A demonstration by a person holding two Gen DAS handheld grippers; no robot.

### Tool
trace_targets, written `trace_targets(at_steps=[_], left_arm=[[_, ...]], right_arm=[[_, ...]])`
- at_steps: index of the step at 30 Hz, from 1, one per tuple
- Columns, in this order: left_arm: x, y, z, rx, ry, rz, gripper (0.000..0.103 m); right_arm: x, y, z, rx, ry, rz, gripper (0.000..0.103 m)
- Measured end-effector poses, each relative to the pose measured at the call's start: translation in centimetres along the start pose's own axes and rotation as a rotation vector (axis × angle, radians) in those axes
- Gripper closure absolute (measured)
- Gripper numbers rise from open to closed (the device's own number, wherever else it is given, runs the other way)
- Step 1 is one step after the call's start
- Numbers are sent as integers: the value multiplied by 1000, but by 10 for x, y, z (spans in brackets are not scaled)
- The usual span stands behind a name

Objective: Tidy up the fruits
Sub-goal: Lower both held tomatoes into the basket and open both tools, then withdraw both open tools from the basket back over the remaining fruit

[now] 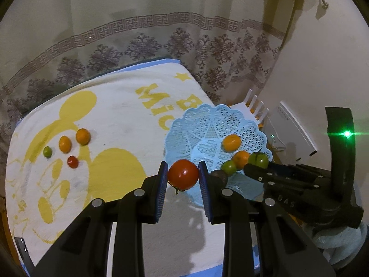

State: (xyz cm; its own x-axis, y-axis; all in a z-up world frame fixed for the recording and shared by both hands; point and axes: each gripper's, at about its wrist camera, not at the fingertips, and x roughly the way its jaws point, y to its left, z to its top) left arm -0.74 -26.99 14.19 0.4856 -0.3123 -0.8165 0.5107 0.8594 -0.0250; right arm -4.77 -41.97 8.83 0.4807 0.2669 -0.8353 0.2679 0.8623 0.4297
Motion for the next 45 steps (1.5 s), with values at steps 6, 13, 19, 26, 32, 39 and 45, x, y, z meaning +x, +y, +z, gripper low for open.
trace_targets(at_steps=[6,13,19,26,32,39,45], left_arm=[[12,-11,4,32,7,-5,76],[24,-18,4,54,23,-13,75],[22,-20,5,58,-6,5,37],[18,-12,3,36,3,25,27],[10,0,1,-13,8,46,19],[3,15,-3,-55,12,76,19],[-4,22,-7,-71,5,94,19]], right_arm=[[7,1,3,-6,14,-5,70],[8,0,2,3,18,-12,70],[6,-6,2,27,12,-26,69],[8,-8,2,57,23,-21,49],[3,0,5,42,-2,-15,44],[2,7,4,38,-2,-9,44],[2,13,3,33,-3,-5,44]])
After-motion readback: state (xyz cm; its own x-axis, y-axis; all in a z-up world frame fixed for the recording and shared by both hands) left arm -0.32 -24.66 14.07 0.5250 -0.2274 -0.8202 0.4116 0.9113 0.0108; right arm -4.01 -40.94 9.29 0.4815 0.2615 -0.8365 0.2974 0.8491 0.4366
